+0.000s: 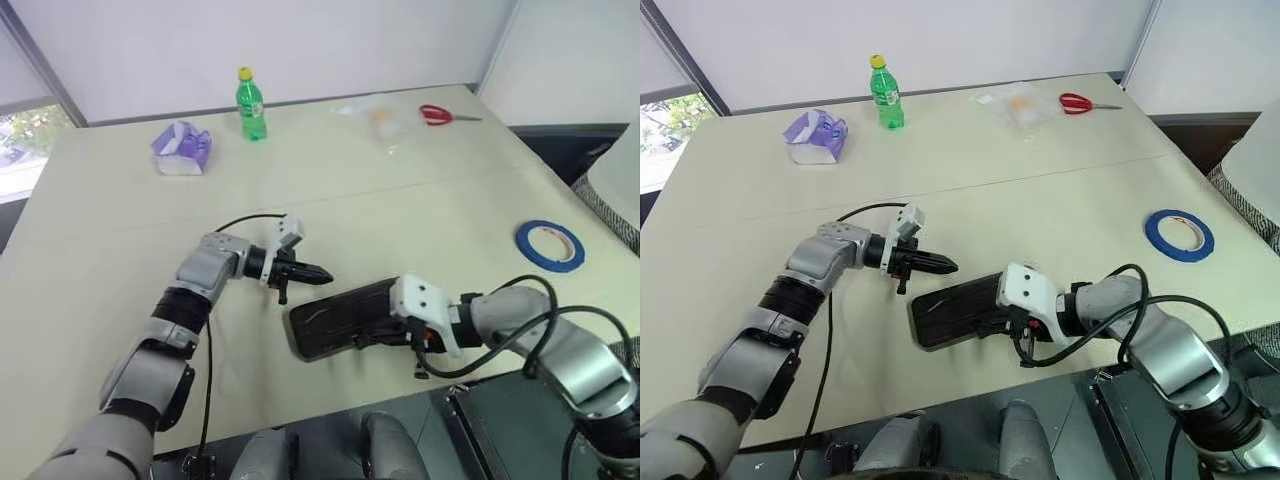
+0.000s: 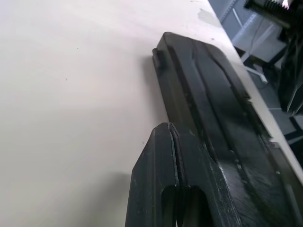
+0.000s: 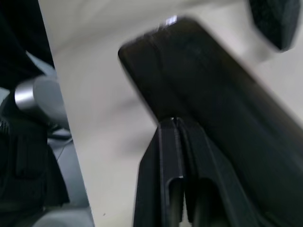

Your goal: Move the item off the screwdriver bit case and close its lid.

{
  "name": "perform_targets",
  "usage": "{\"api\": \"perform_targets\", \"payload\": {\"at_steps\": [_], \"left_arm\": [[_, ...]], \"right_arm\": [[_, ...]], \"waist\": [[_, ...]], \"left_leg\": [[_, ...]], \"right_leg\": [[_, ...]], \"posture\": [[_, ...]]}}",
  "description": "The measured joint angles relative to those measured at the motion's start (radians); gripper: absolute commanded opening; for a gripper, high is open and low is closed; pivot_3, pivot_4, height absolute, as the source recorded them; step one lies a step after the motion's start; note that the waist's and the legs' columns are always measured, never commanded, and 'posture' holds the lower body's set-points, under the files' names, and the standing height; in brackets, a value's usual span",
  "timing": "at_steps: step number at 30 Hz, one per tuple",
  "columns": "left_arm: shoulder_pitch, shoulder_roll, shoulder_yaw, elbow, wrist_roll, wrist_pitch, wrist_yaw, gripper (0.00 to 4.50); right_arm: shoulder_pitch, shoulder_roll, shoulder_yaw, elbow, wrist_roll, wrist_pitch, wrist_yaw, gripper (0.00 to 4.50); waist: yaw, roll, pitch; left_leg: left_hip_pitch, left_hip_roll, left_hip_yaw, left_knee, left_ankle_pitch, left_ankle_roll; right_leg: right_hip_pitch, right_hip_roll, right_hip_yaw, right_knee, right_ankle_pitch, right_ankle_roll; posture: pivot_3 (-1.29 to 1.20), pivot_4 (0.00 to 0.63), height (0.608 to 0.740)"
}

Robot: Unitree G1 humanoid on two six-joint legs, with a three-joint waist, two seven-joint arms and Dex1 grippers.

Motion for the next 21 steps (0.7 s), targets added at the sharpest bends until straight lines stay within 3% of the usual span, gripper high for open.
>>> {"api": "perform_targets", "payload": {"at_steps": [9, 21], "left_arm": [[-0.006, -0.068, -0.014, 0.021, 0.032, -0.02, 0.013, 0.0], [0.016, -0.087, -0.043, 0.027, 0.096, -0.081, 0.012, 0.0]], "right_arm": [[0.056, 0.001, 0.059, 0.044, -0.036, -0.05, -0.057, 0.05], [0.063, 0.002, 0.067, 0.06, -0.049, -0.073, -0.077, 0.05]], "waist": [[0.0, 0.0, 0.0], [0.0, 0.0, 0.0]], "left_leg": [[0.0, 0.0, 0.0, 0.0, 0.0, 0.0], [0.0, 0.0, 0.0, 0.0, 0.0, 0.0]], "right_leg": [[0.0, 0.0, 0.0, 0.0, 0.0, 0.0], [0.0, 0.0, 0.0, 0.0, 0.0, 0.0]], "posture": [[0.0, 0.15, 0.74], [0.0, 0.15, 0.74]]}}
